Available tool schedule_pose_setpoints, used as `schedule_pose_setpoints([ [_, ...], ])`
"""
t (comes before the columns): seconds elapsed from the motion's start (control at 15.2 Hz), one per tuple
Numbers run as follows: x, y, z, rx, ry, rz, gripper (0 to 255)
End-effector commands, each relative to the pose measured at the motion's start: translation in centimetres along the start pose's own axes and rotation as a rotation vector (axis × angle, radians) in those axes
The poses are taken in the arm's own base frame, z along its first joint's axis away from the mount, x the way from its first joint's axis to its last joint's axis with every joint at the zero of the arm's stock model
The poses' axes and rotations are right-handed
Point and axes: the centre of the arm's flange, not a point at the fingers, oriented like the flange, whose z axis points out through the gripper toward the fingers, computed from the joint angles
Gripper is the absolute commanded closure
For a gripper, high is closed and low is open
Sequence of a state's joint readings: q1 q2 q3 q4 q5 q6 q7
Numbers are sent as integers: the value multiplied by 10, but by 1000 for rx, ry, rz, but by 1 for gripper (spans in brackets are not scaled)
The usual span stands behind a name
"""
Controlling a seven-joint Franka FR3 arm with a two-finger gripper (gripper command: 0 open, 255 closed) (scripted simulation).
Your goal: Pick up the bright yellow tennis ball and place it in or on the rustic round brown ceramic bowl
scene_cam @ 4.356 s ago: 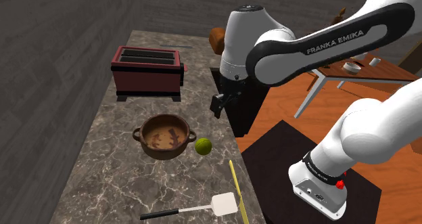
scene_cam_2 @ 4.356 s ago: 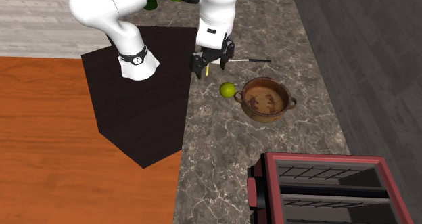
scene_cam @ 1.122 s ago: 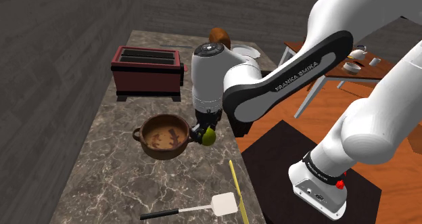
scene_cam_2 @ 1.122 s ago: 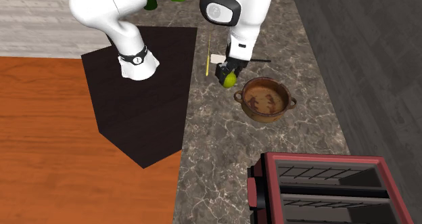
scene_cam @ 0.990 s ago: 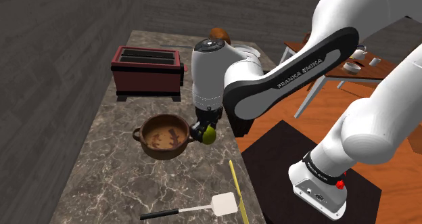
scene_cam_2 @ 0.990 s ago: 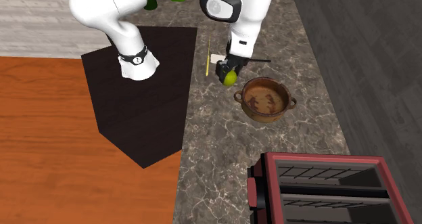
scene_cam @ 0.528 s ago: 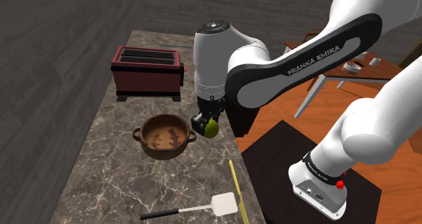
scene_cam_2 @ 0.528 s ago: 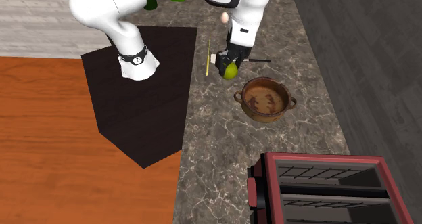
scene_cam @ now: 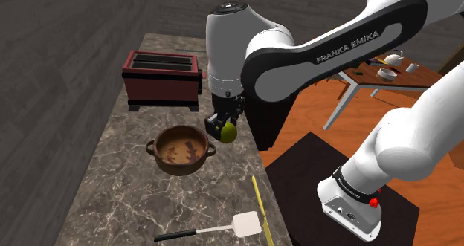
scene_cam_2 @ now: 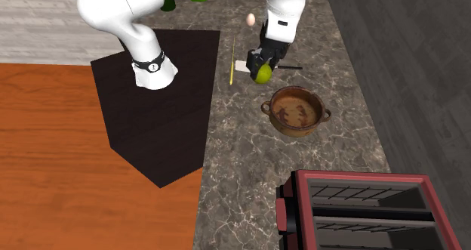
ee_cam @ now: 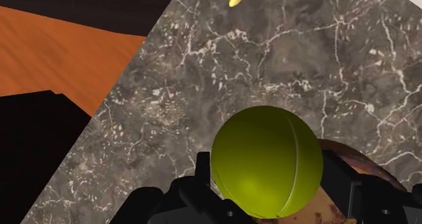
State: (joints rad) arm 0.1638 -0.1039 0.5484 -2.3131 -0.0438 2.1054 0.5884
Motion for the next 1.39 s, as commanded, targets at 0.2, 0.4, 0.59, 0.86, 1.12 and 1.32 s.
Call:
schedule_pose_setpoints([
  [0.2,52,-31,-10,0,0,0,255],
  [0.4,86,-50,-16,0,0,0,255],
  [0.59,120,-70,-22,0,0,0,255],
  [0.86,121,-73,-1,0,0,0,255],
  [1.12,122,-76,19,0,0,0,255],
  [1.32,123,-78,35,0,0,0,255],
])
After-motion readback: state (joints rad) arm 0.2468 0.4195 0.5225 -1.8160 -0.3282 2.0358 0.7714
